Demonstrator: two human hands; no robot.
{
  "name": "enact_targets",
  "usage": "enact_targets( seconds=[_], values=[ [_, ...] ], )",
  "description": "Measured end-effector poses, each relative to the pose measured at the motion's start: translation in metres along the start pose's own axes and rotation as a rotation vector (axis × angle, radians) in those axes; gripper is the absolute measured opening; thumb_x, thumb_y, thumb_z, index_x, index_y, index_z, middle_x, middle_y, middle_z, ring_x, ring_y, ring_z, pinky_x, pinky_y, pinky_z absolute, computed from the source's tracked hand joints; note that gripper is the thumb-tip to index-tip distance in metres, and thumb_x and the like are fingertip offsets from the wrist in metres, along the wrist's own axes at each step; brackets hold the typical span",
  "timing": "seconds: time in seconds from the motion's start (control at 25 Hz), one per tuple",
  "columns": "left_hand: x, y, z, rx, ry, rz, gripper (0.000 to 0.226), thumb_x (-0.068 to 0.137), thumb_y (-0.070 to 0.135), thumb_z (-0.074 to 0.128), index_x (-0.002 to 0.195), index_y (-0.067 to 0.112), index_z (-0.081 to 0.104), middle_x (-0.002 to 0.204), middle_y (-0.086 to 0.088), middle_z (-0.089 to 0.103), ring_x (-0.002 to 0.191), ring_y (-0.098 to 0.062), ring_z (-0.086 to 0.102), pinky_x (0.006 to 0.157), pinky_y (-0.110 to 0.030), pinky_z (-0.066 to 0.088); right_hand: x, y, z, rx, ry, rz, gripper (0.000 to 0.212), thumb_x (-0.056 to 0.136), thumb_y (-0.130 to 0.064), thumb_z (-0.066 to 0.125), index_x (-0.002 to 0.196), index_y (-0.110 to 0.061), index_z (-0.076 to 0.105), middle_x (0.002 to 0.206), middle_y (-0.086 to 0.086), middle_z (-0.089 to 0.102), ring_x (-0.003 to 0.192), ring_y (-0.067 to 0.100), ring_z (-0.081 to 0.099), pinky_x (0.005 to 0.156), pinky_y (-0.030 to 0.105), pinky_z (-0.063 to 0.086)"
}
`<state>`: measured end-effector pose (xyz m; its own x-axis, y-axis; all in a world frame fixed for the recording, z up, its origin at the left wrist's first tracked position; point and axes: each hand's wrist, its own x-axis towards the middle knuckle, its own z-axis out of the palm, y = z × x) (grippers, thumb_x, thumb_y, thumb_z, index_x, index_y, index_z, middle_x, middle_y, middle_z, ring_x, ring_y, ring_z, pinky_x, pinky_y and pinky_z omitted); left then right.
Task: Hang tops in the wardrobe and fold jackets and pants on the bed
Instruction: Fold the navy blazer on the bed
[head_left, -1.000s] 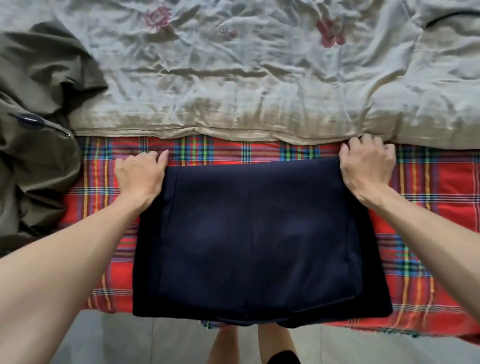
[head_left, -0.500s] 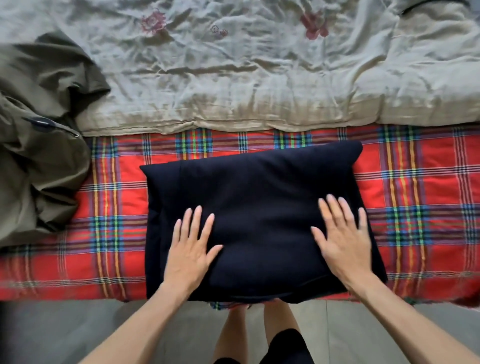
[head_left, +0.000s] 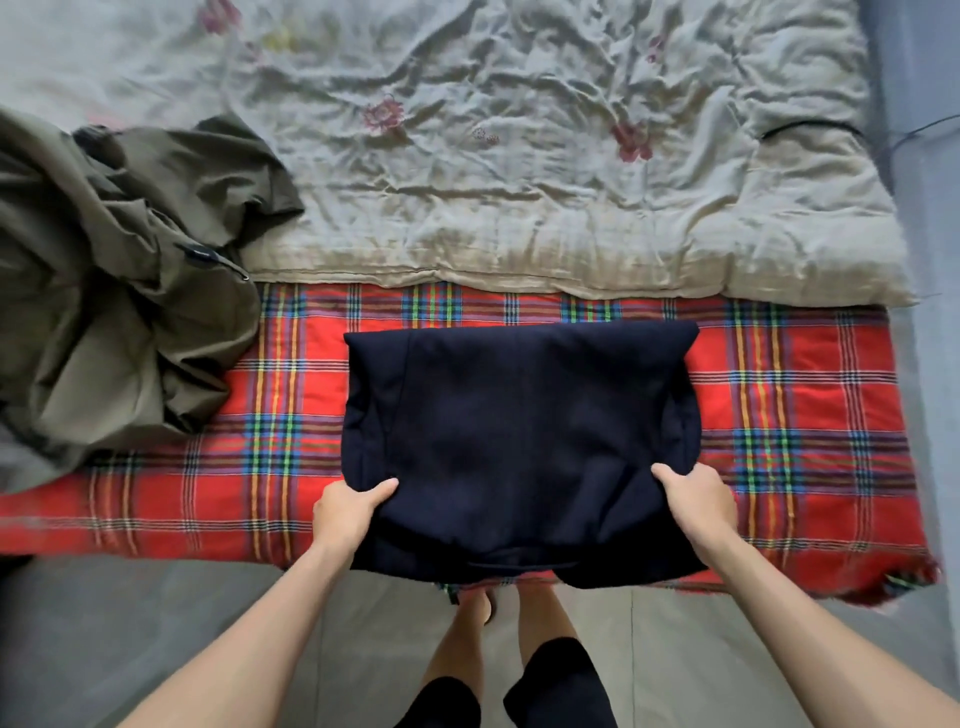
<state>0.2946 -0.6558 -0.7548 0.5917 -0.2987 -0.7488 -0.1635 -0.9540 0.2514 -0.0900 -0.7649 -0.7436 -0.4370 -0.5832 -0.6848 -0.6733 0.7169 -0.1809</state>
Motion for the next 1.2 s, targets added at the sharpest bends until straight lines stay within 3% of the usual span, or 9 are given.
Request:
enact_targets(
  seconds=[0.24, 0.36, 0.44, 0.64, 0.84, 0.96, 1.04, 1.12, 1.2],
  values=[
    [-0.059, 0.091, -0.079, 0.051, -0.072, 0.302, 0.037, 0.084, 0.032, 0.075, 0.102, 0.001, 0.064, 0.111, -0.017, 0.069, 0.109, -0.035, 0.061, 0.079, -0.035, 0.042, -0.086, -0.1, -0.081, -0.016, 0.008, -0.368, 0.035, 0.093, -0.039, 0.059, 0.099, -0.005, 0.061, 0.105, 0.016, 0.067, 0.103, 0.039, 0.059, 0.083, 0.043, 0.045],
    [-0.099, 0.14, -0.148, -0.02, -0.065, 0.519, 0.04, 0.081, 0.021, 0.078, 0.115, 0.005, 0.064, 0.117, -0.008, 0.068, 0.113, -0.027, 0.062, 0.089, -0.037, 0.047, -0.144, -0.173, -0.133, -0.048, -0.039, -0.608, 0.03, 0.088, -0.039, 0.062, 0.094, -0.01, 0.061, 0.095, 0.006, 0.066, 0.091, 0.028, 0.059, 0.078, 0.041, 0.046],
    [-0.132, 0.148, -0.2, -0.074, -0.005, 0.563, 0.045, 0.08, 0.019, 0.079, 0.117, 0.002, 0.062, 0.119, -0.009, 0.066, 0.114, -0.027, 0.061, 0.093, -0.038, 0.047, -0.192, -0.221, -0.158, -0.112, -0.072, -0.754, 0.034, 0.082, -0.044, 0.061, 0.088, -0.01, 0.06, 0.089, 0.008, 0.066, 0.088, 0.03, 0.062, 0.077, 0.043, 0.048],
    [-0.207, 0.117, -0.304, -0.206, 0.161, 0.512, 0.063, 0.063, 0.043, 0.078, 0.111, 0.004, 0.064, 0.112, -0.014, 0.069, 0.106, -0.027, 0.063, 0.092, -0.041, 0.049, -0.314, -0.327, -0.171, -0.347, -0.157, -1.173, 0.027, 0.091, -0.034, 0.062, 0.092, -0.007, 0.058, 0.091, 0.008, 0.061, 0.086, 0.026, 0.057, 0.077, 0.04, 0.046],
    [-0.294, 0.021, -0.389, -0.414, 0.424, 0.299, 0.055, 0.057, 0.043, 0.082, 0.088, 0.001, 0.065, 0.089, -0.011, 0.07, 0.085, -0.027, 0.066, 0.078, -0.042, 0.052, -0.448, -0.375, -0.147, -0.521, -0.272, -1.636, 0.028, 0.093, -0.034, 0.059, 0.089, -0.006, 0.052, 0.084, 0.008, 0.06, 0.081, 0.028, 0.058, 0.069, 0.042, 0.044],
    [-0.377, -0.049, -0.419, -0.58, 0.604, 0.135, 0.046, 0.064, 0.033, 0.084, 0.073, 0.001, 0.053, 0.069, -0.005, 0.051, 0.065, -0.019, 0.048, 0.06, -0.031, 0.035, -0.545, -0.376, -0.117, -0.608, -0.435, -1.91, 0.036, 0.093, -0.035, 0.061, 0.104, -0.001, 0.058, 0.096, 0.009, 0.065, 0.094, 0.031, 0.062, 0.074, 0.04, 0.046],
    [-0.426, -0.096, -0.433, -0.663, 0.668, 0.05, 0.046, 0.063, 0.034, 0.082, 0.078, -0.003, 0.059, 0.069, -0.009, 0.057, 0.067, -0.022, 0.054, 0.064, -0.032, 0.038, -0.614, -0.364, -0.098, -0.691, -0.527, -2.051, 0.036, 0.092, -0.037, 0.062, 0.099, -0.002, 0.059, 0.098, 0.011, 0.066, 0.099, 0.033, 0.06, 0.078, 0.04, 0.045],
    [-0.489, -0.17, -0.439, -0.779, 0.826, -0.063, 0.022, 0.073, 0.021, 0.082, 0.075, 0.005, 0.066, 0.07, -0.006, 0.067, 0.068, -0.02, 0.063, 0.062, -0.027, 0.043, -0.702, -0.328, -0.06, -0.768, -0.669, -2.21, 0.035, 0.09, -0.038, 0.065, 0.09, -0.004, 0.059, 0.089, 0.01, 0.065, 0.091, 0.031, 0.061, 0.079, 0.042, 0.048],
    [-0.52, -0.202, -0.441, -0.809, 0.846, -0.126, 0.011, 0.077, 0.014, 0.079, 0.077, 0.008, 0.069, 0.073, -0.007, 0.071, 0.071, -0.021, 0.067, 0.062, -0.025, 0.046, -0.748, -0.307, -0.05, -0.788, -0.747, -2.222, 0.033, 0.088, -0.038, 0.067, 0.082, -0.008, 0.058, 0.083, 0.007, 0.063, 0.083, 0.026, 0.061, 0.072, 0.038, 0.049]
  ],
)
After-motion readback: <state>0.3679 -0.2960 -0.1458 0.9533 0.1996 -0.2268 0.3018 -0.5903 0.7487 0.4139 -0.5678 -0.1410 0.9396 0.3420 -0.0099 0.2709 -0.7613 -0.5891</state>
